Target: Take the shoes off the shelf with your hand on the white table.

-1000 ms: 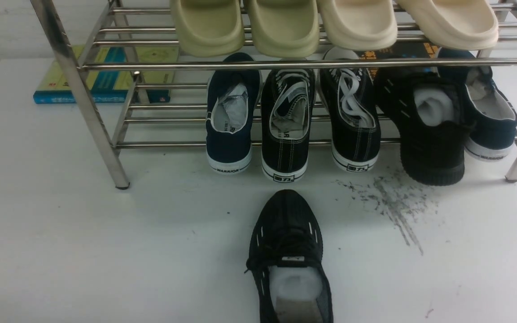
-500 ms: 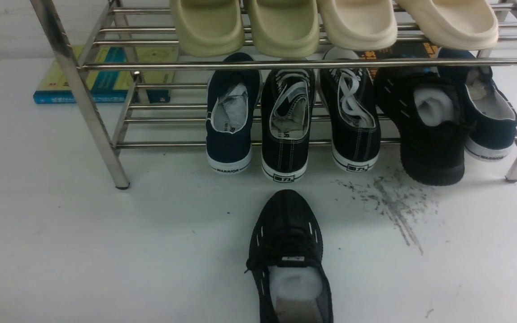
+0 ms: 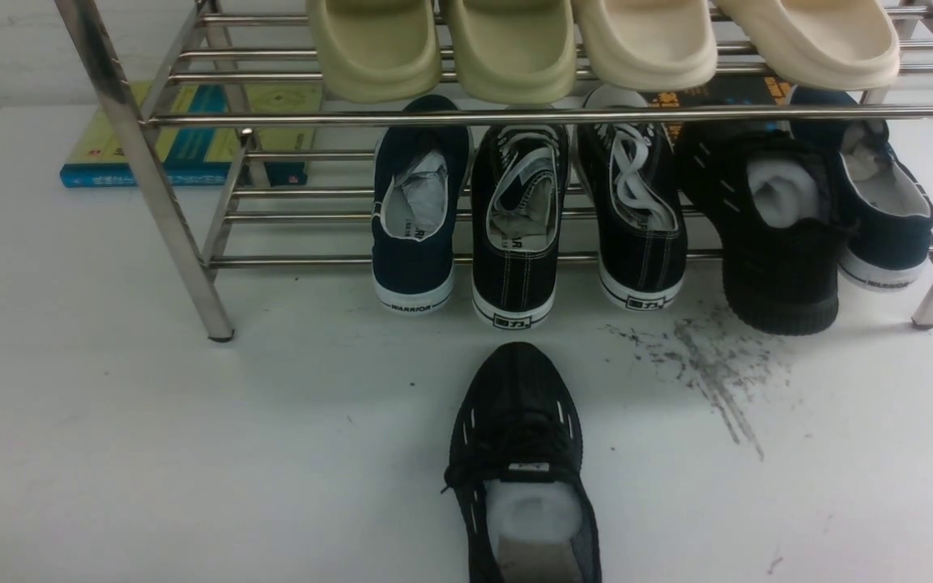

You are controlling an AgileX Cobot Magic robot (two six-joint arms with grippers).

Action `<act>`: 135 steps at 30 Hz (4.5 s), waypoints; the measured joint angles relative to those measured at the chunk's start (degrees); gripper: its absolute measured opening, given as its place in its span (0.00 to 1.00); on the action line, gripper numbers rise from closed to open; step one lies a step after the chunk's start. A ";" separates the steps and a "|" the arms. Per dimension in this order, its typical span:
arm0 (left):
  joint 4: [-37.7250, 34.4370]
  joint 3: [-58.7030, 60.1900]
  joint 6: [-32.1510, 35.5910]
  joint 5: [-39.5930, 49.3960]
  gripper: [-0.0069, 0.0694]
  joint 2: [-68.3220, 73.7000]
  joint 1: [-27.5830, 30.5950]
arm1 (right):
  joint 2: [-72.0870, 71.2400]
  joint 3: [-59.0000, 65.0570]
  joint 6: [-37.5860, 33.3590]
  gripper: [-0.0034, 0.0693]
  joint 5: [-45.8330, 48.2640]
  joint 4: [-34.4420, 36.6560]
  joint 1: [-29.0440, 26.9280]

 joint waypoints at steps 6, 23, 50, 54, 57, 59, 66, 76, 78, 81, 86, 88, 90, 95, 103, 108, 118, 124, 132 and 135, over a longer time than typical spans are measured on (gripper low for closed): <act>4.95 0.00 0.00 0.31 0.21 0.00 0.00 | 0.00 0.00 1.53 0.38 -0.65 4.60 0.00; -9.33 -0.05 0.00 -0.26 0.23 0.00 0.00 | 0.59 -5.18 -9.57 0.38 -0.76 4.67 0.00; -10.52 -1.51 -1.54 7.09 0.25 0.00 0.00 | 31.00 -39.56 -12.68 0.38 16.83 -17.71 0.00; -10.36 -1.58 -1.80 7.34 0.25 0.00 0.00 | 31.63 -39.58 -13.10 0.38 16.75 -18.62 0.00; -10.36 -1.58 -1.92 7.38 0.26 0.00 0.00 | 33.03 -39.58 -14.77 0.38 16.80 -18.74 0.00; -10.34 -1.58 -1.96 7.38 0.26 0.00 0.00 | 36.54 -39.58 -19.40 0.38 18.72 -17.60 0.00; -10.34 -1.58 -1.96 7.41 0.27 0.00 0.00 | 48.73 -39.69 -36.18 0.38 20.99 -6.00 0.00; -10.34 -1.58 -1.96 7.45 0.28 0.00 0.00 | 65.88 -51.84 -55.58 0.43 25.09 6.42 1.64; -10.34 -1.58 -1.96 7.45 0.28 0.00 0.00 | 68.74 -55.26 -55.81 0.45 25.04 6.10 3.81; -10.34 -1.58 -1.96 7.45 0.29 0.00 0.00 | 72.93 -60.95 -55.72 0.50 24.47 3.95 8.00; -10.34 -1.58 -1.96 7.47 0.30 0.00 0.00 | 80.23 -68.55 -50.30 0.58 21.69 -4.30 12.65; -10.34 -1.58 -1.96 7.47 0.30 0.00 0.00 | 82.82 -70.77 -47.08 0.61 21.47 -7.22 12.95; -10.34 -1.58 -1.96 7.47 0.30 0.00 0.00 | 83.98 -71.97 -45.02 0.62 21.43 -9.10 13.00; -10.34 -1.58 -1.96 7.52 0.31 0.00 0.00 | 89.26 -74.32 -38.08 0.63 20.11 -16.39 13.07; -10.34 -1.60 -1.96 7.52 0.32 0.00 0.00 | 94.09 -74.38 -37.19 0.63 16.17 -19.44 13.07; -10.34 -1.60 -1.96 7.52 0.33 0.00 0.00 | 96.93 -74.75 -37.19 0.63 14.55 -22.76 13.07; -10.34 -1.60 -1.96 7.52 0.34 -0.05 0.00 | 100.74 -74.82 -37.06 0.38 14.78 -24.57 13.07; -10.34 -1.60 -1.96 7.52 0.35 -0.05 0.00 | 99.14 -76.11 -37.00 0.05 17.79 -24.89 13.07; -10.34 -1.60 -1.96 7.52 0.35 -0.05 0.00 | 92.00 -76.60 -34.34 0.05 29.20 -24.63 13.07; -10.34 -1.60 -1.96 7.52 0.36 -0.05 0.00 | 88.45 -76.60 -33.37 0.05 34.32 -24.51 13.07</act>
